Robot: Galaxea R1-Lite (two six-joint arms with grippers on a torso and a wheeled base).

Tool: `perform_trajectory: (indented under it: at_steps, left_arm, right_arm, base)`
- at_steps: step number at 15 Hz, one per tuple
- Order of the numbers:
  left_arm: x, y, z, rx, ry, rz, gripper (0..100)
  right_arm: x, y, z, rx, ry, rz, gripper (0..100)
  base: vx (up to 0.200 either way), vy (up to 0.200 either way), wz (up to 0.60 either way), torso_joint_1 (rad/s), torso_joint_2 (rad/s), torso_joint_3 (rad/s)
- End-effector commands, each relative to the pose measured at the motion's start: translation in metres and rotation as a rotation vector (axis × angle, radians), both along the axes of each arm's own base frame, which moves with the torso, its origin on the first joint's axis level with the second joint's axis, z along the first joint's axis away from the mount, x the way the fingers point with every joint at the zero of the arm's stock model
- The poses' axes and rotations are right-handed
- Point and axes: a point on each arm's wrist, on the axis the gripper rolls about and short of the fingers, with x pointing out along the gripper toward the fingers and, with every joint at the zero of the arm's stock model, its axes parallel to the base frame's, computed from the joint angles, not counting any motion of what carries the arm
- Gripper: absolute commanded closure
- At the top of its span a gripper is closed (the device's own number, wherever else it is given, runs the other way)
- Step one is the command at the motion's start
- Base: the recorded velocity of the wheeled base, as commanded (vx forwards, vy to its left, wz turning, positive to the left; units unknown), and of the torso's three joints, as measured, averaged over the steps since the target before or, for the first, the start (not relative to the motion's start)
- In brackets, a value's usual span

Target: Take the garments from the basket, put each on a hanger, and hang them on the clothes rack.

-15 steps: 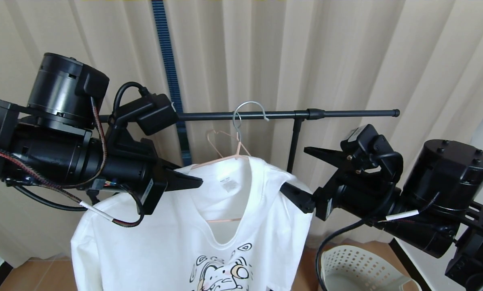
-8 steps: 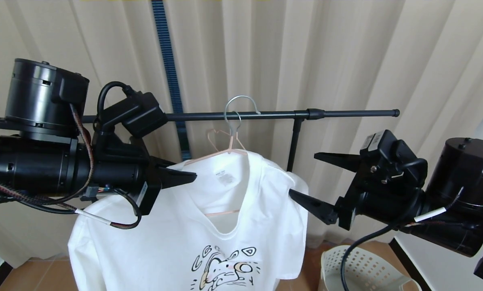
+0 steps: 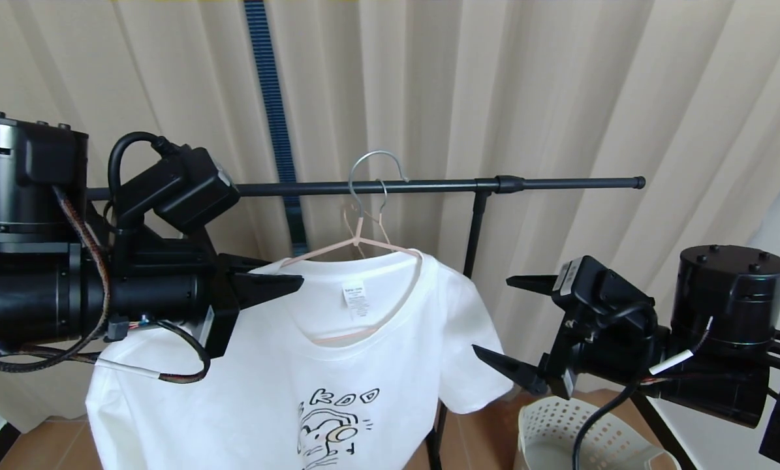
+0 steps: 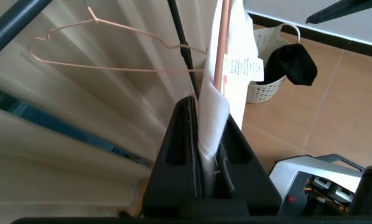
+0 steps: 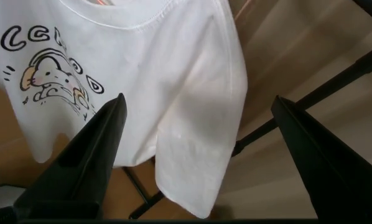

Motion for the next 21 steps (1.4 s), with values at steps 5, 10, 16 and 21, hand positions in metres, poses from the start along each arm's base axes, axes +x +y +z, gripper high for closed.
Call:
perform_trajectory:
  at_steps: [5, 10, 16, 21]
  left_arm:
    - [-0.022, 0.010, 0.004, -0.020, -0.042, 0.001, 100]
    - [-0.028, 0.013, -0.005, -0.081, -0.156, 0.005, 100]
    - [-0.042, 0.020, -0.002, -0.135, -0.221, 0.010, 100]
    - [-0.045, 0.021, -0.001, -0.139, -0.230, 0.010, 100]
  right_arm:
    - [0.018, -0.011, -0.010, -0.024, 0.017, -0.066, 0]
    - [0.031, -0.007, -0.028, -0.052, 0.069, -0.075, 0]
    - [0.047, -0.009, -0.039, -0.059, 0.086, -0.104, 0]
    - [0.058, -0.008, -0.043, -0.060, 0.083, -0.127, 0]
  base:
    - [0.000, 0.000, 0.00, 0.000, 0.00, 0.000]
    - [0.000, 0.000, 0.00, 0.000, 0.00, 0.000]
    - [0.000, 0.000, 0.00, 0.000, 0.00, 0.000]
    - [0.000, 0.000, 0.00, 0.000, 0.00, 0.000]
